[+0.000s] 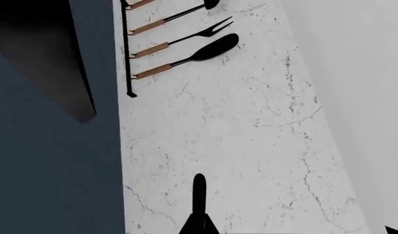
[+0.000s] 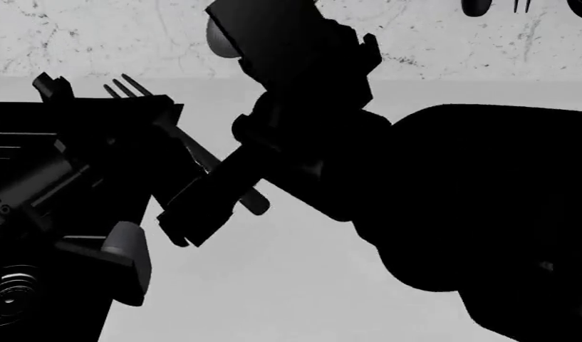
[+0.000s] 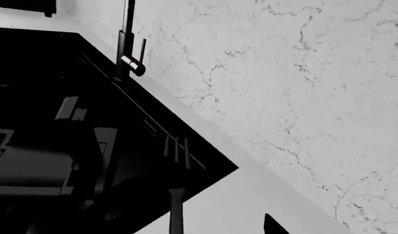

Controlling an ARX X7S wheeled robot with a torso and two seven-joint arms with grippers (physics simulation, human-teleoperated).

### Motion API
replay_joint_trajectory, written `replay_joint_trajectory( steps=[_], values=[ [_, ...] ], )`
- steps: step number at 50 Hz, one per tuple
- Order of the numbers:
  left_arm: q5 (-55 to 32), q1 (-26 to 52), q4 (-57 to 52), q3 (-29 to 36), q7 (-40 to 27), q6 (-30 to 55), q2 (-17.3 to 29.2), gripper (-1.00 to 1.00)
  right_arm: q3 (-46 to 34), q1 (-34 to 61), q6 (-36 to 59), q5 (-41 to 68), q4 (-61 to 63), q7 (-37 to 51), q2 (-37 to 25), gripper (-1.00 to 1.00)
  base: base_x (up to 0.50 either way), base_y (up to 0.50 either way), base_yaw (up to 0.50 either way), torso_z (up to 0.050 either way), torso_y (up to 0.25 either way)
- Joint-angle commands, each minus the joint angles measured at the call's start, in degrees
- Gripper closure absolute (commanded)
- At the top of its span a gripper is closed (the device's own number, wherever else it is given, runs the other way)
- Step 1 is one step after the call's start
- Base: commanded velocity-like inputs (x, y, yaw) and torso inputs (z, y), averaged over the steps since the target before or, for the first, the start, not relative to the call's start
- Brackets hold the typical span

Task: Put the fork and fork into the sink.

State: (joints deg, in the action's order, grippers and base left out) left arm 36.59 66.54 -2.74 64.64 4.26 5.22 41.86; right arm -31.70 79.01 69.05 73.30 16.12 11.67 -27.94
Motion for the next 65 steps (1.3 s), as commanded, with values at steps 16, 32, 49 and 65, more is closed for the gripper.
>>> replay_joint_trajectory(
  steps=[16, 32, 49, 65],
  values=[
    [-6.3, -4.0, -14.7, -8.3, 7.8, 16.6, 8.8, 1.00, 17.3, -1.2, 0.2, 25.1, 11.1, 26.3, -16.4, -1.00, 0.00, 0.00, 0.00, 0.000, 0.000],
    [-21.2, -5.8, -19.2, -19.8, 21.2, 47.1, 6.9, 1.00, 16.8, -0.2, -0.4, 25.8, 10.9, 27.9, -16.4, -1.00, 0.00, 0.00, 0.00, 0.000, 0.000],
    [-18.6, -4.0, -5.4, -13.0, 23.9, 50.1, 5.3, 1.00, 17.5, -1.5, -1.5, 25.6, 11.6, 27.2, -17.3, -1.00, 0.00, 0.00, 0.00, 0.000, 0.000],
    [-11.9, -0.8, 10.7, -0.3, 26.4, 43.0, 1.8, 1.00, 18.5, -4.8, -3.2, 25.4, 12.8, 26.8, -18.0, -1.00, 0.00, 0.00, 0.00, 0.000, 0.000]
  ],
)
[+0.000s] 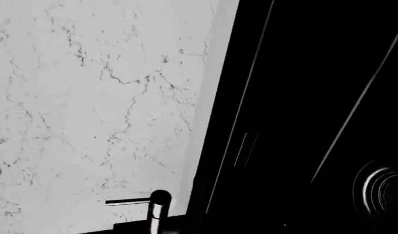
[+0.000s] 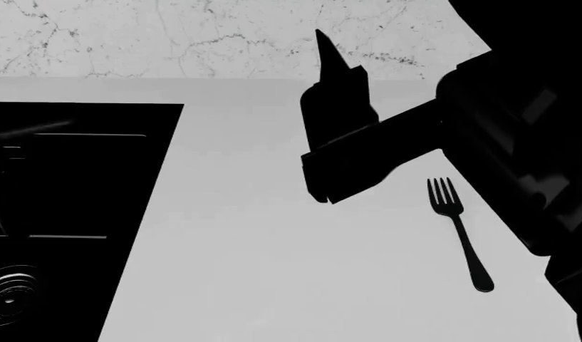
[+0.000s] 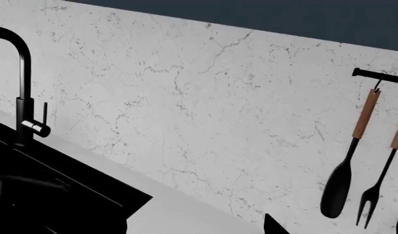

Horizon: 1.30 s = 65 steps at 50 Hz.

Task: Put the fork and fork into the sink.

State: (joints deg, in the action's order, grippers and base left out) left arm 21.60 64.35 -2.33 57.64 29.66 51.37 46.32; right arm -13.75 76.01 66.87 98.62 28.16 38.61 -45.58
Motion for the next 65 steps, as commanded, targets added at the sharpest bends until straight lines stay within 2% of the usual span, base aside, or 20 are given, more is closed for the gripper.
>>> replay_joint_trajectory(
  steps=[1, 15, 28, 45, 52, 57, 58, 65],
  values=[
    [3.6, 1.5, 12.0, 7.5, 0.7, -3.8, -3.3, 1.00, 0.5, -1.9, -1.1, 0.0, 0.8, -0.2, -0.4, -1.00, 0.00, 0.00, 0.00, 0.000, 0.000],
    [5.7, -2.7, 21.8, 13.5, -1.6, -7.3, -7.1, 1.00, 1.8, -4.7, -2.3, -0.6, 2.0, -1.3, -1.6, -1.00, 0.00, 0.00, 0.00, 0.000, 0.000],
    [5.8, -5.1, 37.3, 17.5, -4.3, -12.7, -12.1, 1.00, 1.6, -5.3, -2.8, -0.7, 2.0, -1.3, -1.9, -1.00, 0.00, 0.00, 0.00, 0.000, 0.000],
    [2.9, -7.3, 54.1, 17.9, -7.5, -20.3, -18.7, 1.00, 2.8, -9.1, -4.3, -3.0, 2.3, -3.4, -3.1, -1.00, 0.00, 0.00, 0.00, -0.001, 0.000],
    [2.1, -8.2, 56.0, 17.7, -7.3, -21.0, -19.5, 1.00, 3.0, -9.4, -4.5, -2.1, 2.8, -2.5, -3.8, -1.00, 0.00, 0.00, 0.00, -0.003, 0.000],
    [2.1, -8.7, 52.4, 17.5, -6.1, -19.8, -17.9, 1.00, 2.9, -9.4, -4.8, -1.7, 3.0, -2.0, -3.8, -1.00, 0.00, 0.00, 0.00, -0.006, 0.000],
    [2.1, -8.5, 51.8, 17.6, -6.0, -20.3, -17.5, -1.00, 3.0, -9.6, -4.9, -1.8, 3.0, -2.0, -3.8, -1.00, 0.01, 0.00, 0.00, 0.000, 0.000],
    [1.9, -7.7, 45.3, 16.5, -4.0, -17.3, -15.1, -1.00, 3.1, -10.0, -5.1, -2.1, 3.1, -2.3, -4.1, -1.00, 0.00, 0.00, 0.00, -0.001, 0.000]
  ],
)
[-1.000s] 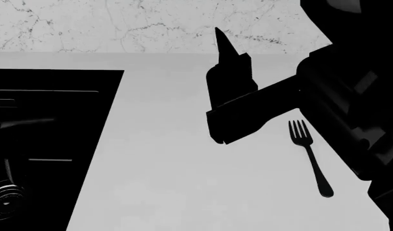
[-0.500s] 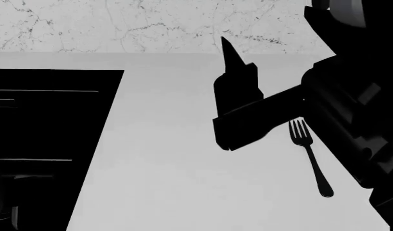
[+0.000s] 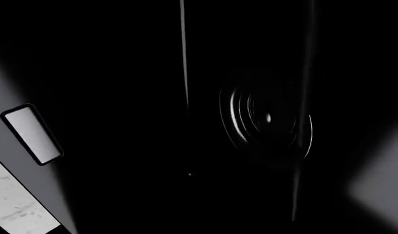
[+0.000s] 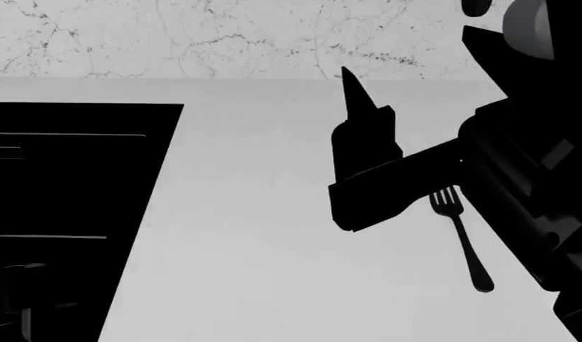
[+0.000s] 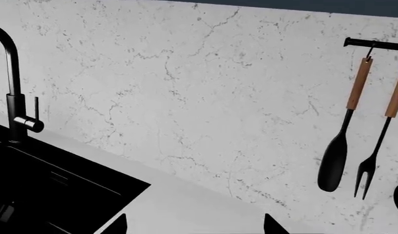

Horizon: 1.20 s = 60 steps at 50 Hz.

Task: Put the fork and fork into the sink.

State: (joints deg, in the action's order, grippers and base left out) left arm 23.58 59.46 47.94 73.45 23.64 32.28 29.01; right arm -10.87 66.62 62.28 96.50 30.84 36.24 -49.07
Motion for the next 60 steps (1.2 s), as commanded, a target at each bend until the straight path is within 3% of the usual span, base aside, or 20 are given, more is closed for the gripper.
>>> replay_joint_trajectory(
  steps=[1, 15, 23, 30, 33, 34, 38, 42, 45, 49, 58, 60],
  values=[
    [0.0, -2.7, -7.0, 0.7, 2.9, 2.5, 3.0, -1.00, 0.2, -0.7, -0.6, 0.1, 0.4, 0.1, -0.6, -1.00, 0.00, 0.00, 0.00, -0.010, 0.000],
    [10.1, 8.8, -57.5, 0.4, 23.2, 16.4, 24.3, -1.00, 0.1, -0.5, -0.9, 0.0, 0.3, -0.4, -0.9, -1.00, 0.00, 0.00, 0.00, 0.000, 0.000],
    [10.1, 12.5, -71.3, -4.3, 26.4, 19.1, 29.5, -1.00, 0.1, -0.3, -1.1, 0.3, 0.3, -0.3, -1.0, -1.00, 0.00, 0.00, 0.00, 0.000, 0.000],
    [2.9, 9.3, -86.9, -15.8, 24.3, 29.1, 27.6, -1.00, 0.0, -0.7, -1.5, 0.0, 0.5, -0.2, -0.9, -1.00, 0.00, 0.00, 0.00, 0.000, 0.000],
    [-0.7, 7.7, -92.7, -23.2, 22.7, 33.3, 25.5, -1.00, 0.0, -1.3, -1.8, -0.7, 0.4, -0.6, -0.7, -1.00, 0.00, 0.00, 0.00, 0.000, 0.000],
    [-1.7, 6.9, -95.1, -27.2, 22.4, 38.2, 22.7, -1.00, 0.1, -1.4, -2.0, -0.8, 0.5, -0.7, -0.6, -1.00, 0.00, 0.00, 0.00, 0.000, 0.000],
    [-3.1, 0.9, -101.3, -39.1, 18.4, 44.7, 14.3, -1.00, 0.0, -2.0, -2.4, -1.4, 0.8, -0.9, -0.1, -1.00, 0.00, 0.00, 0.00, 0.000, 0.000],
    [-3.0, -1.3, -102.9, -45.7, 17.1, 49.6, 8.2, -1.00, -0.1, -1.7, -2.3, -0.8, 1.0, -0.6, -0.4, -1.00, 0.00, 0.00, 0.00, 0.000, 0.000],
    [-1.4, -3.2, -105.2, -52.8, 15.7, 56.6, -0.5, -1.00, 0.4, -2.5, -2.8, -0.3, 1.9, 0.0, -0.8, -1.00, 0.00, 0.00, 0.00, 0.000, 0.000],
    [4.0, -7.4, -105.6, -57.3, 16.1, 57.6, -7.5, -1.00, 1.4, -4.2, -3.7, -0.8, 2.6, -0.4, -1.3, -1.00, 0.00, 0.00, 0.00, 0.000, 0.000],
    [35.9, -10.4, -96.6, -67.1, 36.9, 57.6, -27.5, -1.00, 3.9, -8.7, -6.1, -3.0, 3.7, -2.7, -2.1, -1.00, 0.00, 0.00, 0.00, 0.000, 0.000],
    [33.6, -11.9, -97.4, -68.2, 33.2, 56.3, -28.9, -1.00, 4.2, -9.7, -6.7, -3.7, 3.6, -2.7, -2.0, -1.00, 0.00, 0.00, 0.00, 0.000, 0.000]
  ],
)
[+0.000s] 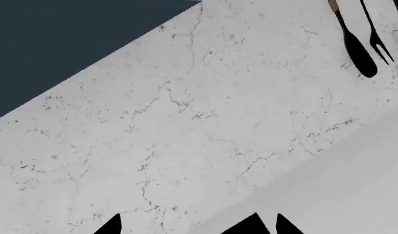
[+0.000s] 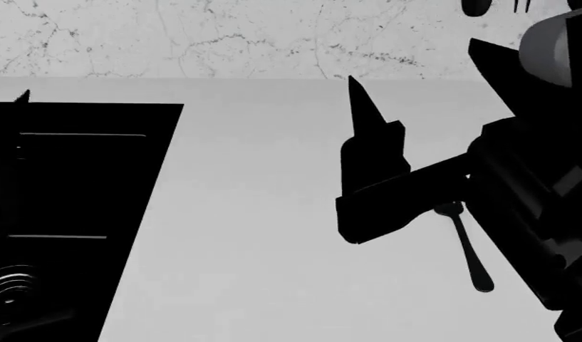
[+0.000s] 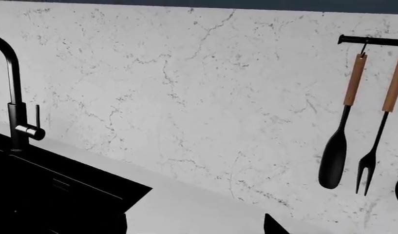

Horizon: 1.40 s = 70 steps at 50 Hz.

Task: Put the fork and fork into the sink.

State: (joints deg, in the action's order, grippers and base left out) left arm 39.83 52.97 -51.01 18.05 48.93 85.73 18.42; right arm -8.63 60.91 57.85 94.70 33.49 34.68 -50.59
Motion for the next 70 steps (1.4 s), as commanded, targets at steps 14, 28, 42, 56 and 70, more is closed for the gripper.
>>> replay_joint_trajectory(
  steps=[14, 28, 42, 56, 70],
  values=[
    [-19.2, -17.3, -0.4, -19.1, -22.6, -6.0, -17.9, -1.00, 5.8, -12.2, -6.9, -6.0, 1.7, -3.7, -0.1, -1.00, 0.00, 0.00, 0.00, -0.003, 0.000],
    [-25.4, -23.4, 2.1, -20.5, -27.8, -14.0, -17.1, -1.00, 0.6, -8.0, -0.7, 0.2, -6.9, 8.2, -2.9, -1.00, -0.01, -0.01, -0.01, -0.013, 0.000],
    [-28.2, -25.2, 5.3, -20.8, -29.9, -17.3, -16.2, -1.00, -8.4, 1.6, 7.3, 2.8, -16.5, 10.6, 0.1, -1.00, -0.02, -0.01, 0.00, -0.016, 0.000],
    [-30.1, -25.8, 6.8, -20.8, -31.3, -18.2, -15.6, -1.00, -13.2, 3.7, 10.2, -3.0, -23.3, 5.3, 1.7, -1.00, -0.02, -0.01, 0.00, -0.017, 0.000],
    [-31.4, -26.6, 6.7, -20.4, -32.5, -18.3, -14.8, -1.00, -14.3, 0.7, 6.6, -9.0, -28.7, 0.1, 2.5, -1.00, -0.02, -0.01, 0.00, -0.017, 0.000]
  ],
)
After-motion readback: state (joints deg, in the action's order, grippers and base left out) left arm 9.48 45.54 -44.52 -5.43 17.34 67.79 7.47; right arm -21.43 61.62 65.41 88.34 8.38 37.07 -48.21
